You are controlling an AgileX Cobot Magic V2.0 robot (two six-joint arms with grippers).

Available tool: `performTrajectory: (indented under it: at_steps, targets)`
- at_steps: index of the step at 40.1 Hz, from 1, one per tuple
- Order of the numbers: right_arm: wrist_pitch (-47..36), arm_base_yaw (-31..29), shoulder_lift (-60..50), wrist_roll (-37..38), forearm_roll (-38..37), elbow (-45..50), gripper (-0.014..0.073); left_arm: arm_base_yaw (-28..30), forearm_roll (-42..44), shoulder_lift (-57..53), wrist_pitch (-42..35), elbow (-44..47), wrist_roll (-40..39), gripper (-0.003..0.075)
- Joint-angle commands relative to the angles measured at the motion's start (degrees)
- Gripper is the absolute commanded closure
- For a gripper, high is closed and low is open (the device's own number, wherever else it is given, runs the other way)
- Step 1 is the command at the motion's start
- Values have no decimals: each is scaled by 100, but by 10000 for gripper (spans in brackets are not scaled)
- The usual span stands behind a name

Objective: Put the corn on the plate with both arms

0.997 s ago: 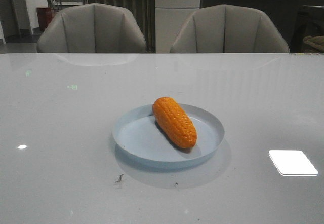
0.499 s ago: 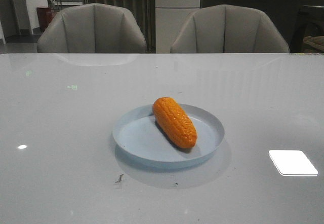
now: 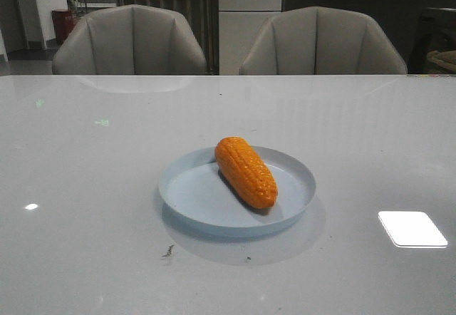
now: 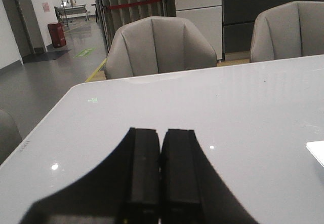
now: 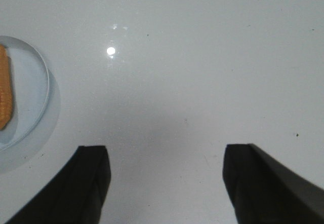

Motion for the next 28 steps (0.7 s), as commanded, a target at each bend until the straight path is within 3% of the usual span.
performTrajectory:
  at_steps: [1, 3, 5, 28]
  targets:
    - [-306, -47, -80, -64, 40, -164, 18, -45, -68, -508, -623, 319, -32, 627]
    - [-306, -47, -80, -64, 40, -164, 18, -45, -134, -728, -633, 475, -32, 627]
    - [-306, -47, -80, -64, 39, -164, 18, -45, -217, -947, -178, 426, -32, 627]
    - [-307, -47, -80, -64, 39, -164, 18, -45, -231, -757, -66, 438, -32, 627]
